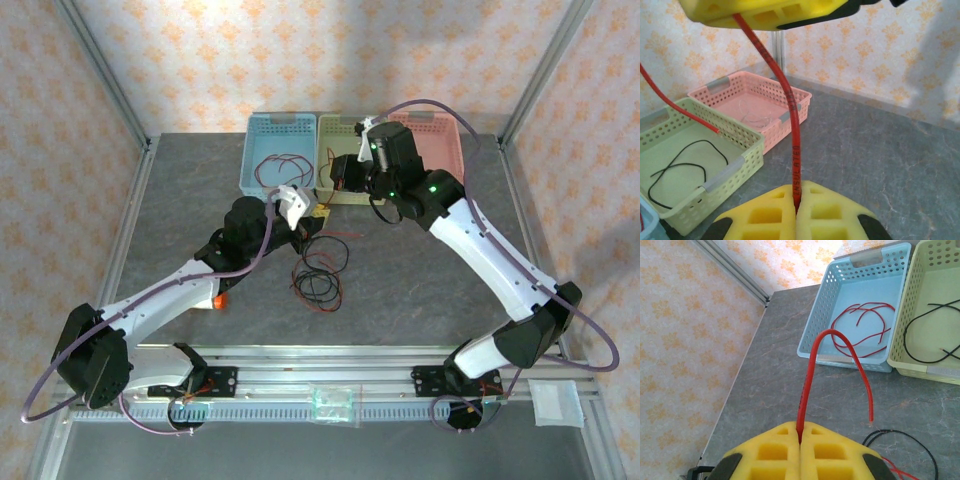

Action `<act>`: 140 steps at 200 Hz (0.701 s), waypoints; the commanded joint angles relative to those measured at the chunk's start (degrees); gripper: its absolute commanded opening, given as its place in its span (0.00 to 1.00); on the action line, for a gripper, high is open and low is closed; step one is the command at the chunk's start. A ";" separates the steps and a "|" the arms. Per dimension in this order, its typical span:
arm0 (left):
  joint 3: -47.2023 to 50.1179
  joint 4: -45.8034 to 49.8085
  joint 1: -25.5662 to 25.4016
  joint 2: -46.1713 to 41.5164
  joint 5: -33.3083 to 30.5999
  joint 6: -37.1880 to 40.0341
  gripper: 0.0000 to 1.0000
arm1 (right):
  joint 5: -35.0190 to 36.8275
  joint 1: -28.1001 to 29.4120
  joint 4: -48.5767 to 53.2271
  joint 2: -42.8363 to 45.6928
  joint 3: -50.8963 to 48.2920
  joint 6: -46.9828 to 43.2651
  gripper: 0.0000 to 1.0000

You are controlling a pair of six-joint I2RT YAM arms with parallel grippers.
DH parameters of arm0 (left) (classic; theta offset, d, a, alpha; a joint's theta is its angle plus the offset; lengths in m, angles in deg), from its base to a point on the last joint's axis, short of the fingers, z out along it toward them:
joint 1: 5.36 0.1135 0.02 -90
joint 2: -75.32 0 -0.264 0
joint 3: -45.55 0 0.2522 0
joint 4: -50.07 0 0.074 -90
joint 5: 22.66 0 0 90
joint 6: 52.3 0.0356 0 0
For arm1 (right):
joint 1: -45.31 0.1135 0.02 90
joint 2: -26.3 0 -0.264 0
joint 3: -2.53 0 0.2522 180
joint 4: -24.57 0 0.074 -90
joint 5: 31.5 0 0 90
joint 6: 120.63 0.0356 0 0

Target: Untangle the cables

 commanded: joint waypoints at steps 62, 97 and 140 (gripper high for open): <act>-5.71 10.85 -0.43 -0.36 -11.79 -11.31 0.00 | 9.46 -0.19 -4.52 5.16 -5.20 0.18 0.48; -18.43 28.35 -0.43 6.33 -25.75 -11.71 0.00 | 19.21 -0.19 -5.01 7.37 -9.09 -1.29 0.63; -29.76 38.10 0.21 15.26 -36.48 -12.84 0.00 | 21.64 -0.19 -11.39 11.31 -19.63 -0.73 0.68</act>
